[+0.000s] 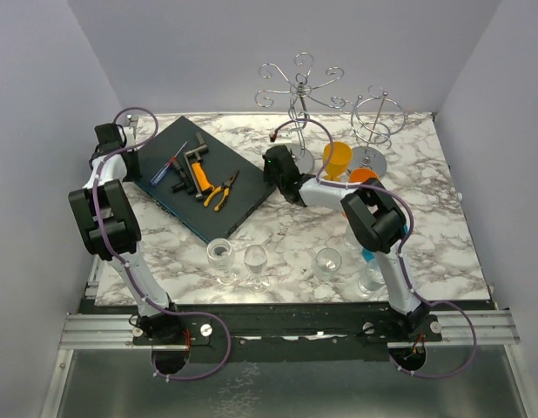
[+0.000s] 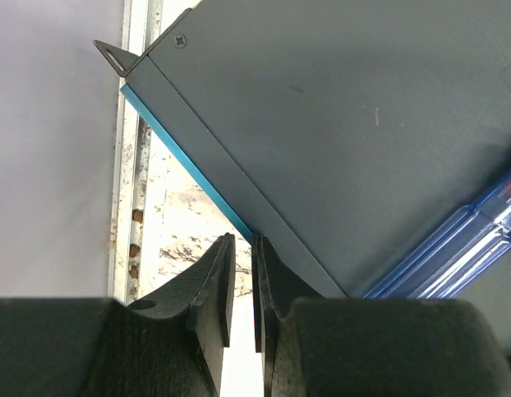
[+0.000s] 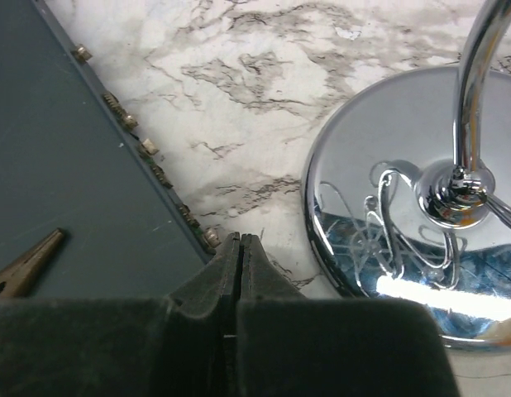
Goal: Place the wine glass upside down on the wine glass rack
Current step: Adjust the distractor at the center of the board.
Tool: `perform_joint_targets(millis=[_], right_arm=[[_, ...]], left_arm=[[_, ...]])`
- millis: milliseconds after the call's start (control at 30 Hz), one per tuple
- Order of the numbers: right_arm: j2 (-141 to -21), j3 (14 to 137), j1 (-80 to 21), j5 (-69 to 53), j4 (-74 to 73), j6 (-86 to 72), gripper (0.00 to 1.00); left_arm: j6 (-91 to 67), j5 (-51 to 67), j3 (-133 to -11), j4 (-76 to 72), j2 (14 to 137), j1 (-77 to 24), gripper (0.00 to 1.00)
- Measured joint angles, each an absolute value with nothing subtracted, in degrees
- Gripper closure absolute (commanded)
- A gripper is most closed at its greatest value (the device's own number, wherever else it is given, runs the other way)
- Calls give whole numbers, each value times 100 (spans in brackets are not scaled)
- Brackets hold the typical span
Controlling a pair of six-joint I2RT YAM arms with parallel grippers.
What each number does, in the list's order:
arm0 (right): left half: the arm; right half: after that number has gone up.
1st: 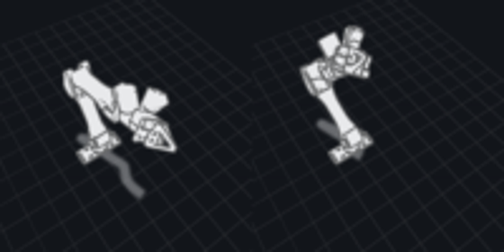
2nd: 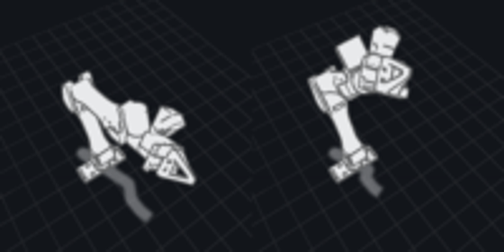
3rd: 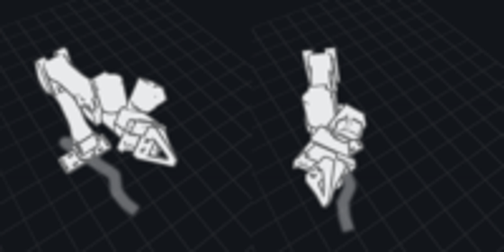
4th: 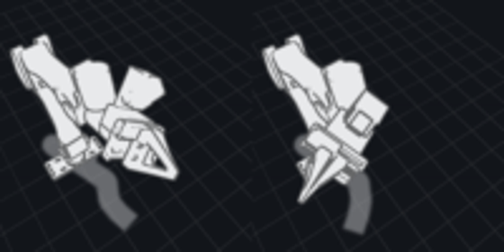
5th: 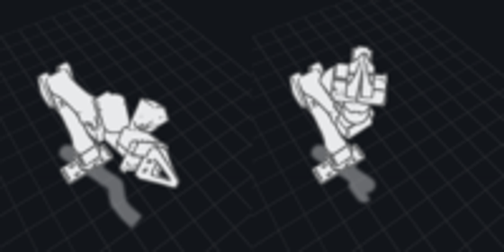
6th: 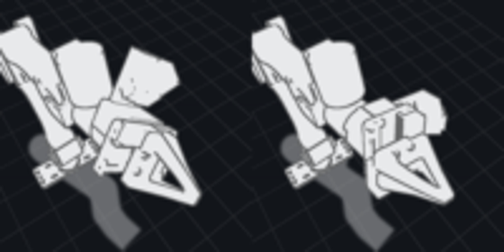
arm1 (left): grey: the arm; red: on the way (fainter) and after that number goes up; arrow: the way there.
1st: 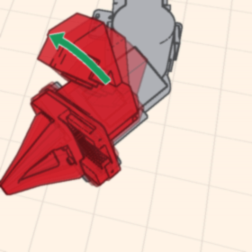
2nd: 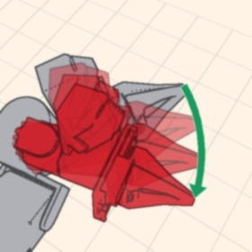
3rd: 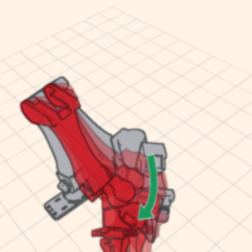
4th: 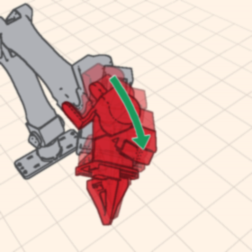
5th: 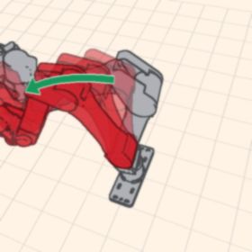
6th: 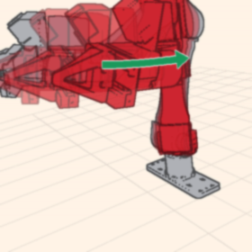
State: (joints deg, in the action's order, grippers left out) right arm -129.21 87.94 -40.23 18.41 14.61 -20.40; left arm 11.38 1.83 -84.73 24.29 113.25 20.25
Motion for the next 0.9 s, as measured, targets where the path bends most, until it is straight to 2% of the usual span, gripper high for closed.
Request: perform_joint_targets(millis=[333, 667, 900], right_arm=[[-12879, 8713, -4071, 1817, 1586, -2255, 100], [-12877, 8702, -4058, 1525, 1704, -2346, 100], [-12809, 8530, -3994, 1100, 1955, -2414, 100]], left_arm=[[1116, -419, -7800, 2458, 11384, 2180, 81], [851, -646, -8374, 2276, 11826, 2244, 81], [655, -309, -8547, 2231, 11942, 2239, 80]])
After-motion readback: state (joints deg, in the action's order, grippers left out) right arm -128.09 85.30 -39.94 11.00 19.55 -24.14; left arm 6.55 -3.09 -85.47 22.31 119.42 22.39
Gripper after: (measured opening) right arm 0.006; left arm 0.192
